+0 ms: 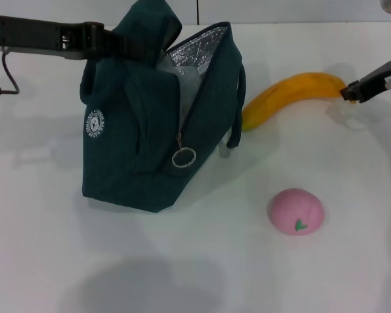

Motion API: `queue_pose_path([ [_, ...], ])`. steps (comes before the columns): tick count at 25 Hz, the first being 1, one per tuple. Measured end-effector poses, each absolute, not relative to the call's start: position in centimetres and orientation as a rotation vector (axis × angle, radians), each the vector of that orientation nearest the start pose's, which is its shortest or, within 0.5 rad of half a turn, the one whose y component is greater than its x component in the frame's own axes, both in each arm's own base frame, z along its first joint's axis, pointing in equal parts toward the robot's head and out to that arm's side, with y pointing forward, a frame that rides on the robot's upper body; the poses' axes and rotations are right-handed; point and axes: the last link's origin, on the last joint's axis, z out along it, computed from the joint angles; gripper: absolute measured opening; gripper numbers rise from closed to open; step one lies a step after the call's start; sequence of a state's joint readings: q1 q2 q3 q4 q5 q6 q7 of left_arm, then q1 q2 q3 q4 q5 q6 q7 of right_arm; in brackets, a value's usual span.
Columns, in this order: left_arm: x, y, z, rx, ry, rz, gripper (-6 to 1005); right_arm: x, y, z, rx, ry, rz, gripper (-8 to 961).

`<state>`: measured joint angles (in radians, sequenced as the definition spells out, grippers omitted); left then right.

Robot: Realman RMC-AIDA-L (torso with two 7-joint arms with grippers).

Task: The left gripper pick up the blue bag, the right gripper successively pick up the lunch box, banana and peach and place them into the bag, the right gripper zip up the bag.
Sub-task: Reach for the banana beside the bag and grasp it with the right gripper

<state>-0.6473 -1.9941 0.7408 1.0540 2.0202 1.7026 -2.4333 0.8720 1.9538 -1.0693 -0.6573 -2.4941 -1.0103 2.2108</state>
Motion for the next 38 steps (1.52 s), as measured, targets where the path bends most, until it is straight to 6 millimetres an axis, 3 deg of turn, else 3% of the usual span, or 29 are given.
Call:
queue_pose_path([
  [6, -18.6, 37.4, 8.8, -2.583, -1.406, -0.659, 36, 22.6, 45.4, 2.7, -2.421, 0.865, -0.204, 145],
  [20, -18.7, 37.5, 8.9, -2.576, -1.411, -0.661, 36, 20.9, 44.6, 7.2, -2.456, 0.953, -0.052, 125],
  [31, -18.5, 37.6, 9.0, -2.574, -1.415, -0.666, 36, 19.5, 44.0, 8.7, -2.509, 0.987, 0.061, -1],
  [38, -18.4, 37.7, 9.0, -2.574, -1.416, -0.668, 36, 19.6, 44.0, 9.0, -2.508, 1.034, 0.026, 17],
])
